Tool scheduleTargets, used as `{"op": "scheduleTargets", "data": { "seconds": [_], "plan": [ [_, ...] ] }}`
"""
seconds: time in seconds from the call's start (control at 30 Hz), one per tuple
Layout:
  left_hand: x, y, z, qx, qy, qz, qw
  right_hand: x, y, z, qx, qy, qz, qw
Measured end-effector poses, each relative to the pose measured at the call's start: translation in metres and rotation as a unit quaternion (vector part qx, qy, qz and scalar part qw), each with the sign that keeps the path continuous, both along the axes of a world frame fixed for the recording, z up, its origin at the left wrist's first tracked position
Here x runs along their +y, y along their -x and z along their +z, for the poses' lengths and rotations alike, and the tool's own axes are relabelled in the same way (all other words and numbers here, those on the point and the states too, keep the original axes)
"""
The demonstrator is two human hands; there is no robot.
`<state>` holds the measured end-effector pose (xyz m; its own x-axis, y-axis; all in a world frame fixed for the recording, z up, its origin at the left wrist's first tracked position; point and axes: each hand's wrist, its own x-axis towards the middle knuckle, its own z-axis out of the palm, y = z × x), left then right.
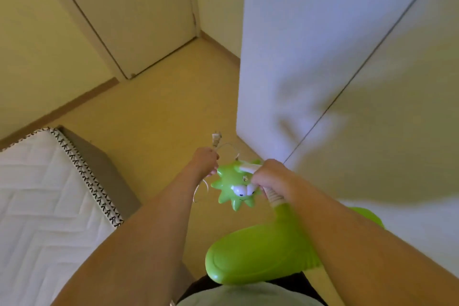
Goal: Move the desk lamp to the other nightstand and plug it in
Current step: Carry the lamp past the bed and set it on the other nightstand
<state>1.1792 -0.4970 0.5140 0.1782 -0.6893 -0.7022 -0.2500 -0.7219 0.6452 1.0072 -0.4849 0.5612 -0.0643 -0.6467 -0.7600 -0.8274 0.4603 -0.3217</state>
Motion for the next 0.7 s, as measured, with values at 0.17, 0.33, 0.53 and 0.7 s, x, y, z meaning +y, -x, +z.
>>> {"op": "scheduleTargets", "data": {
  "seconds": [0.17,0.33,0.53,0.7],
  "plan": [
    [-0.008,-0.074,-0.011,0.021,0.039,0.088,0.995,-0.05,-0.074,0.0,-0.023,0.008,0.077,0.997],
    [-0.045,-0.129,-0.03,0.026,0.038,0.143,0.989,-0.112,-0.132,-0.01,-0.011,-0.003,0.122,0.992],
    [-0.122,-0.195,-0.038,-0.007,0.028,0.191,0.981,-0.213,-0.204,-0.019,0.004,-0.019,0.186,0.982],
    [-0.176,-0.26,-0.031,-0.011,0.029,0.246,0.969,-0.287,-0.277,-0.02,-0.008,-0.007,0.234,0.972]
  ]
}}
